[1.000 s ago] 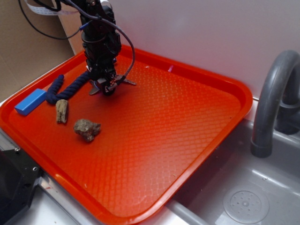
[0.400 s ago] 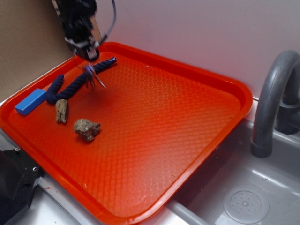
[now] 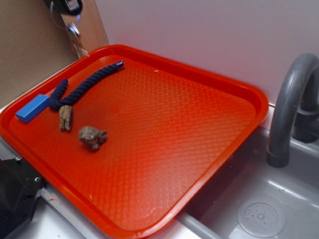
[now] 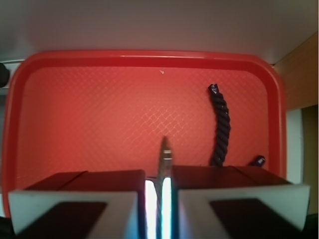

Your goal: Grab the silver keys.

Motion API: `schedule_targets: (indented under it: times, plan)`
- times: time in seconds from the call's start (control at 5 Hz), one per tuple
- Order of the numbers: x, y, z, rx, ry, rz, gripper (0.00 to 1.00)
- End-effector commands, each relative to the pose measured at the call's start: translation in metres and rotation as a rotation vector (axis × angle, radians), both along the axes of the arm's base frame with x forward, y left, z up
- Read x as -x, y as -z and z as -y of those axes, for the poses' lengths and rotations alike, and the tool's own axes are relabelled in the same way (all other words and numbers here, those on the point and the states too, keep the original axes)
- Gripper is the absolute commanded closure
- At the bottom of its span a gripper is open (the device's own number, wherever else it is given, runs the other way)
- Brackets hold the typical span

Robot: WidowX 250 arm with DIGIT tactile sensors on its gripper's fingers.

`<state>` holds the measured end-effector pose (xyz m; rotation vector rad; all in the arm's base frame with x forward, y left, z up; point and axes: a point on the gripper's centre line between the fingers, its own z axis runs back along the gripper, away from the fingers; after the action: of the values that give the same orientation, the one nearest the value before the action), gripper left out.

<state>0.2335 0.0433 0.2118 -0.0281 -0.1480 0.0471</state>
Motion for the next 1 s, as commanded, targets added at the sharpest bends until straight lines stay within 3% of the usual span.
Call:
schedule_targets:
  times: [0.0, 0.8]
  plan:
    - [0.0154, -0.0284, 0.0176, 0.037, -0.001, 0.024, 1.0]
    - [0.0121, -0.0212, 0.0204, 0.035, -0.001, 0.01, 1.0]
